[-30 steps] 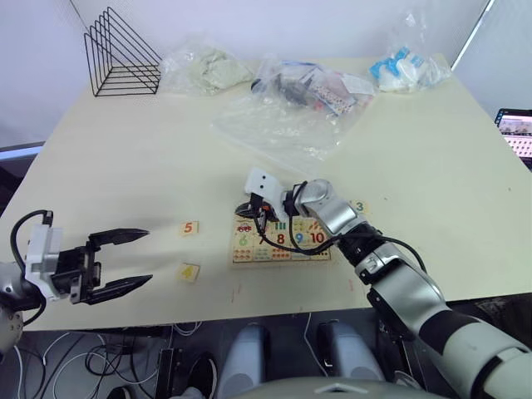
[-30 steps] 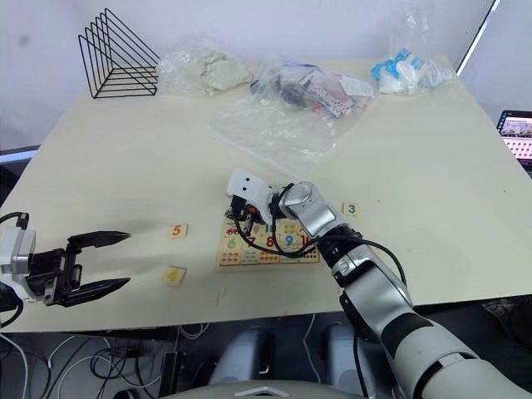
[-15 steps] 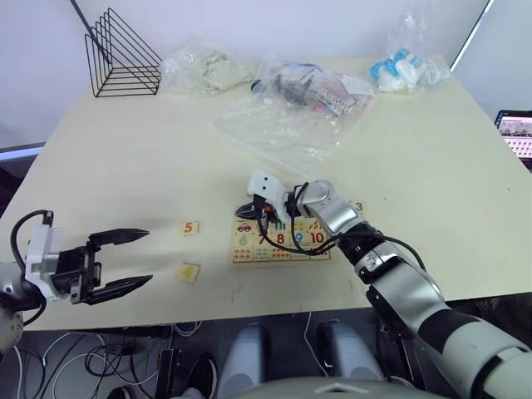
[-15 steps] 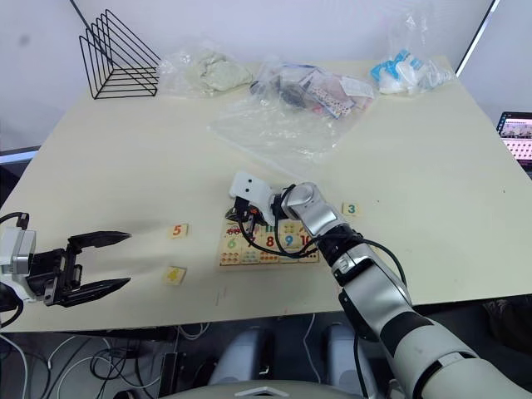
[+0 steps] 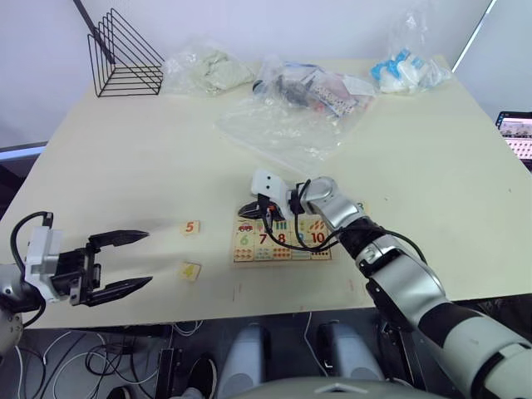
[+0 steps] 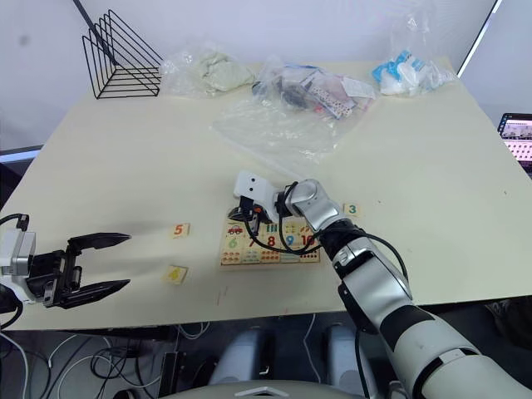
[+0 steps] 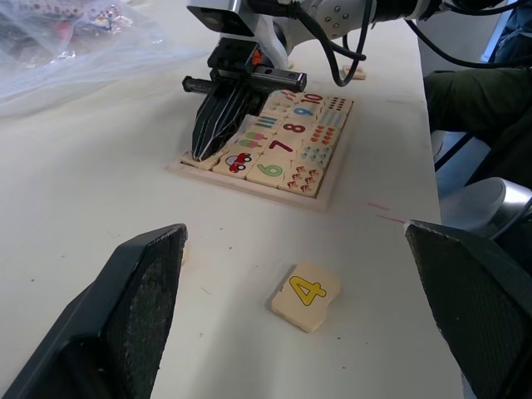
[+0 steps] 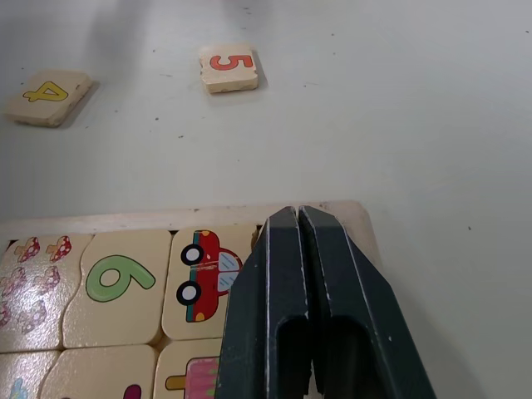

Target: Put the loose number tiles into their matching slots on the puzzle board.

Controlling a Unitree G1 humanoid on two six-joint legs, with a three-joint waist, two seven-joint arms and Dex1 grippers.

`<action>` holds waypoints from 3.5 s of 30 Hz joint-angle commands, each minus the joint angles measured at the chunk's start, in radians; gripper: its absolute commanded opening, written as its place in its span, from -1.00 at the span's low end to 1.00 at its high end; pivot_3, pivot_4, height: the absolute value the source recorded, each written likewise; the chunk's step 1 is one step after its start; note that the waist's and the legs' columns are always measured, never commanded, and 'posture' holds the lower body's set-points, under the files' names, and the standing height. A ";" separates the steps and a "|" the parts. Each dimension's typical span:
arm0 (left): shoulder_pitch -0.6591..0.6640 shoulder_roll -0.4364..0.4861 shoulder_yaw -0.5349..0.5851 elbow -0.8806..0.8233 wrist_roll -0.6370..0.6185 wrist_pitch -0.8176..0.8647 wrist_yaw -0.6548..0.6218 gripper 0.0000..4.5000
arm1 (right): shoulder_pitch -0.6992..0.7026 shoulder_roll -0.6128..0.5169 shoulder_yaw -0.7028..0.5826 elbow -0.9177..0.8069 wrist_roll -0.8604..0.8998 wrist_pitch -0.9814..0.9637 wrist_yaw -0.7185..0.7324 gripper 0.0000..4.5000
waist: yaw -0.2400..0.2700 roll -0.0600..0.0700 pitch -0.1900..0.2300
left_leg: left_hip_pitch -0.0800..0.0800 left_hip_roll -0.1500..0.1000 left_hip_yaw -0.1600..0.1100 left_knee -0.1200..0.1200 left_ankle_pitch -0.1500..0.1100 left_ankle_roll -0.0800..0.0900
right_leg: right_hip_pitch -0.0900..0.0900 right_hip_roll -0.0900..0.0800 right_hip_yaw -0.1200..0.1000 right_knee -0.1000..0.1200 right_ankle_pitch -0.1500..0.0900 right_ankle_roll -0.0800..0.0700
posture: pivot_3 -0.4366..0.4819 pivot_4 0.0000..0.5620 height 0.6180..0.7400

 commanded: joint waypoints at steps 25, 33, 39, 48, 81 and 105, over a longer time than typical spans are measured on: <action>-0.051 -0.014 0.025 0.022 0.025 0.074 -0.029 1.00 | 0.117 -0.113 -0.108 -0.429 0.121 0.132 0.091 -0.98 | 0.001 -0.002 -0.001 | -0.002 0.000 -0.001 0.000 0.000 0.000 | -0.001 0.000 -0.001 -0.001 0.000 0.000 | -0.05 -0.47 1.00; -0.067 -0.081 0.095 0.065 0.087 0.107 -0.029 1.00 | 0.308 -0.251 -0.189 -0.834 0.237 0.329 0.028 -0.98 | 0.004 -0.003 -0.002 | -0.003 0.000 -0.001 0.000 0.000 0.000 | 0.000 0.000 -0.002 -0.002 0.000 0.000 | -0.05 -0.47 1.00; -0.069 -0.142 0.184 0.092 0.184 0.129 -0.029 1.00 | 0.463 -0.366 -0.289 -1.084 0.326 0.455 -0.047 -0.98 | 0.007 -0.004 -0.002 | -0.003 0.000 -0.001 0.000 0.000 0.000 | 0.000 -0.001 -0.002 -0.002 0.000 0.000 | -0.05 -0.47 1.00; -0.045 -0.201 0.310 0.063 0.357 0.219 0.049 1.00 | 0.775 -0.520 -0.537 -1.249 0.450 0.430 -0.107 -0.98 | 0.011 -0.004 -0.002 | -0.003 0.000 -0.001 0.000 0.000 0.000 | 0.001 -0.001 -0.001 -0.003 0.000 0.000 | -0.05 -0.47 1.00; 0.158 -0.304 0.555 -0.196 0.484 0.388 0.074 1.00 | 1.295 -0.675 -0.921 -0.813 0.603 -0.178 0.248 0.94 | 0.029 -0.004 -0.003 | 0.012 0.003 0.006 -0.002 0.000 0.000 | 0.010 -0.001 0.006 -0.004 -0.003 -0.003 | -0.05 -0.47 1.00; 0.069 -0.306 0.529 -0.082 0.524 0.322 -0.029 1.00 | 1.300 -0.674 -0.907 -0.809 0.613 -0.210 0.279 0.94 | 0.030 -0.004 -0.003 | 0.012 0.003 0.007 -0.002 0.000 0.000 | 0.010 0.000 0.006 -0.004 -0.003 -0.003 | -0.05 -0.47 1.00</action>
